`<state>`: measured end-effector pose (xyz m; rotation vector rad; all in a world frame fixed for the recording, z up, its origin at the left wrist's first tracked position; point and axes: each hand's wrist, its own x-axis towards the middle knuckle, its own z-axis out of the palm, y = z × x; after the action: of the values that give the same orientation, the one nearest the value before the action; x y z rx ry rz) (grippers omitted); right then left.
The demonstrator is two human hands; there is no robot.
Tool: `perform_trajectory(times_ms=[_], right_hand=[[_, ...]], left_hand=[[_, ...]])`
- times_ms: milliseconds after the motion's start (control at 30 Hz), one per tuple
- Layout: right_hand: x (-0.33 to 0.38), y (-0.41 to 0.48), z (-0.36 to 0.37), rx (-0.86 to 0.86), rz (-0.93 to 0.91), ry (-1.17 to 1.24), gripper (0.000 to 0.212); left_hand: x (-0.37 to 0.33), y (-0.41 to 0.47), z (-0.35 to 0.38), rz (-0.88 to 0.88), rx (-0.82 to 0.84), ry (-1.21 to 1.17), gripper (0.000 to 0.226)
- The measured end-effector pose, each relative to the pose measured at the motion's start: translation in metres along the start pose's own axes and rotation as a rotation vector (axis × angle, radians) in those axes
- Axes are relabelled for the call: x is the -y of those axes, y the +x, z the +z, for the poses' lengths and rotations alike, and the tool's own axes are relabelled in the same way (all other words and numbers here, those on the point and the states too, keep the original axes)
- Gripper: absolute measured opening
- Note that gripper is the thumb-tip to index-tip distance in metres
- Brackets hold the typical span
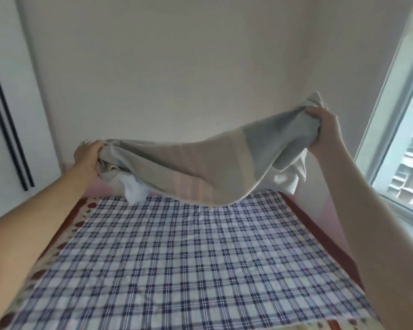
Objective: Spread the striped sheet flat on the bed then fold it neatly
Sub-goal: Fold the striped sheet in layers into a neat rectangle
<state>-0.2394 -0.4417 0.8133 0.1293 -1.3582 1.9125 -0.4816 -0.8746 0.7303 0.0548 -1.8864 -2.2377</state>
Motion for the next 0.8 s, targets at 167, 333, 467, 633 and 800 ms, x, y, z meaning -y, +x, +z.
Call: perform_trajectory(times_ms=[167,333,467,633,800], right_hand=[[-0.055,-0.066,-0.040,-0.167,0.144,-0.116,0.027],[-0.105,-0.135,-0.065,-0.317,0.266,-0.202,0.048],[-0.136,-0.210,-0.067,-0.394,0.368,-0.221,0.033],[-0.173,-0.292,-0.068,-0.539,0.511,-0.355,0.046],[-0.209,-0.362,-0.067,-0.585,0.662,-0.537,0.043]], left_hand=[[0.048,-0.037,-0.034,-0.046,-0.073,0.214,0.017],[0.098,-0.069,-0.078,-0.132,-0.108,0.377,0.043],[0.142,-0.103,-0.127,-0.170,-0.048,0.514,0.016],[0.194,-0.132,-0.188,-0.278,-0.011,0.718,0.041],[0.243,-0.164,-0.254,-0.377,0.102,0.889,0.045]])
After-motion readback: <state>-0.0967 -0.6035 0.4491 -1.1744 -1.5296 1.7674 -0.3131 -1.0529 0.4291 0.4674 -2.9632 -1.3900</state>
